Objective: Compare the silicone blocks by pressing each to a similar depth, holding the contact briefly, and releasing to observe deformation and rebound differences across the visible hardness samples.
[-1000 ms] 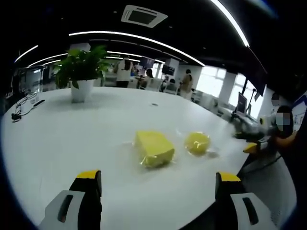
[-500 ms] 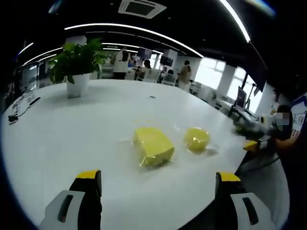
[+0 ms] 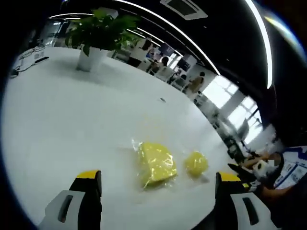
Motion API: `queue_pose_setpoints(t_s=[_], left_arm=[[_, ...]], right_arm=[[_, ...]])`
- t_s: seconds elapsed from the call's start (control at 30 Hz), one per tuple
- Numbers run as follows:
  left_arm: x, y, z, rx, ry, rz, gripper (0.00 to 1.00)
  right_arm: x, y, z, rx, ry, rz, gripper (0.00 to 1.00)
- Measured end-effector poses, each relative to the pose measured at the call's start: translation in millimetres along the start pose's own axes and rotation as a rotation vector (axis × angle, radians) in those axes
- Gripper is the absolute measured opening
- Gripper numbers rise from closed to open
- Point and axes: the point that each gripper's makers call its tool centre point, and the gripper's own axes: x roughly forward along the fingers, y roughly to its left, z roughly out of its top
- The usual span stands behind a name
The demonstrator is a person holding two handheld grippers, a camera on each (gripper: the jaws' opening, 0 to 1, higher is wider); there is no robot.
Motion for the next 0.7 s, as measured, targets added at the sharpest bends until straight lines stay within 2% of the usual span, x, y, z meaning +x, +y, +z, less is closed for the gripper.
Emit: queue_pose_setpoints(t_s=[0.07,0.1,0.17,0.3,0.47,0.63,0.7], left_arm=[[3.8,2.5,2.2,-0.015,0.023,0.009,1.00],[6.1,8.7,7.2,-0.031,0.018,0.043,1.00],[14.6,8.4,18.6,-0.041,0.009,0.020,1.00],[27.9,11.7,33.0,-0.027,0.040,0.023,1.00],[44.1,25.4,49.9,-0.029,0.055,0.027,1.00],[55.4,33.4,48.5,-0.048,0.094,0.011,0.99],[58.8,32.2,41.6,-0.067,0.125,-0.008,0.96]], right_arm=[[0.4,0.7,-0.1,0.001,0.002,0.003,0.96],[0.7,0.9,0.0,0.003,0.002,0.003,0.96],[0.9,0.0,0.2,0.014,-0.002,0.003,0.96],[1.4,2.2,0.0,0.009,0.003,0.010,0.96],[2.1,3.1,0.3,0.004,0.001,0.015,0.96],[2.5,1.1,-0.2,0.008,-0.001,0.011,0.96],[2.4,1.0,0.2,0.008,-0.003,0.011,0.96]])
